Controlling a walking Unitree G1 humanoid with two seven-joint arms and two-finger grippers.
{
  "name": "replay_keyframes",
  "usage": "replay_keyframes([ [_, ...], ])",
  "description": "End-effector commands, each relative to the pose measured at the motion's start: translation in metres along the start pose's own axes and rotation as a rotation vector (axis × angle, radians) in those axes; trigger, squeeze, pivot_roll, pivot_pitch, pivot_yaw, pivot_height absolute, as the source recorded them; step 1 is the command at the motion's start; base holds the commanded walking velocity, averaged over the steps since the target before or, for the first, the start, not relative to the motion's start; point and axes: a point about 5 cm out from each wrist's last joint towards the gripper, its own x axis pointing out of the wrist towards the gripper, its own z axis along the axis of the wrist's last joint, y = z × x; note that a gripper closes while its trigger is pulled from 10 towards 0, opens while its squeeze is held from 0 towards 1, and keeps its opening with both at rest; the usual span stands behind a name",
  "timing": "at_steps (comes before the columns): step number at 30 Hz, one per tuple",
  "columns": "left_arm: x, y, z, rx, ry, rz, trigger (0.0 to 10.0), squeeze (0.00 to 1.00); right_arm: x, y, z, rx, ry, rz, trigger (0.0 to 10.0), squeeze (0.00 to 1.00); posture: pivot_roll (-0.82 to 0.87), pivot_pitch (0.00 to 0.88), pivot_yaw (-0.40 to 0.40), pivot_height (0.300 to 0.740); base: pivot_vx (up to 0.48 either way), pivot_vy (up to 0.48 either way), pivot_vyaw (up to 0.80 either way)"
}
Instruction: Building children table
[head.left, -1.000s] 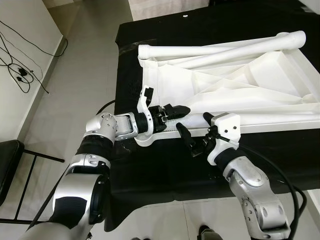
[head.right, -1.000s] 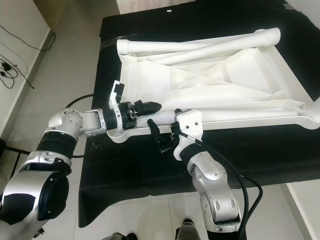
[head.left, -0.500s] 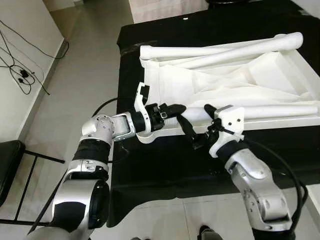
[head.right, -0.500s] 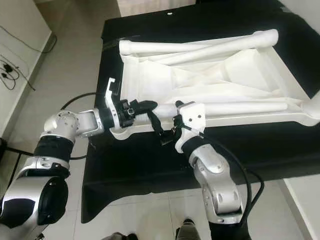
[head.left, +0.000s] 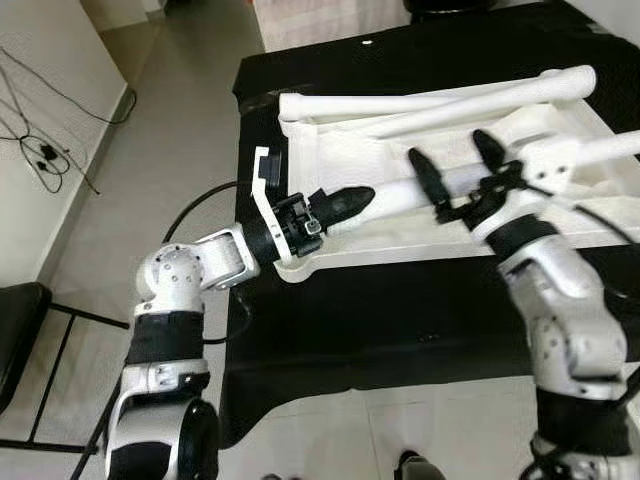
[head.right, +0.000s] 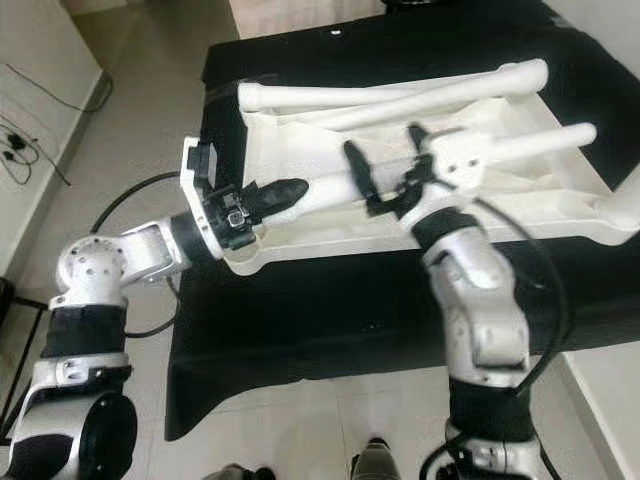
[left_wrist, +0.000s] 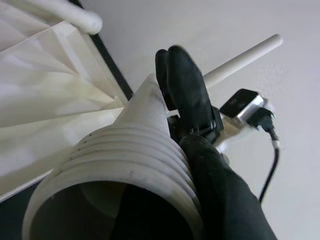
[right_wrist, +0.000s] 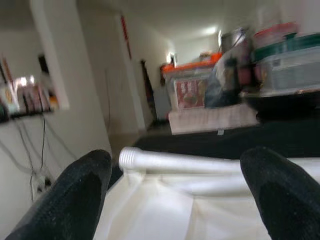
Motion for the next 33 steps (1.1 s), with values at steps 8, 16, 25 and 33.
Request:
replay_keyframes([
  [8,-0.013,-0.030,0.020,0.142,-0.179,-0.122,0.0,0.00,0.000,-0.019,-0.006,0.396,-0.021,-0.071,10.0,0.00,-0.19,0.112,0.096,0.740,0.000,0.000,0.00],
  [16,-0.027,-0.030,0.023,0.271,-0.293,-0.073,0.0,0.00,-0.002,-0.020,0.025,0.735,-0.226,0.104,10.0,0.00,-0.18,0.109,0.092,0.740,0.000,0.000,0.00],
  [25,-0.037,-0.024,0.027,0.279,-0.378,-0.015,0.0,0.00,-0.012,-0.032,0.028,0.741,-0.206,0.149,10.0,0.00,-0.18,0.109,0.092,0.740,0.000,0.000,0.00],
  [33,-0.037,-0.027,0.025,0.257,-0.369,-0.065,0.0,0.00,-0.020,0.008,0.020,0.758,-0.102,0.383,10.0,0.00,-0.18,0.105,0.090,0.740,0.000,0.000,0.00],
])
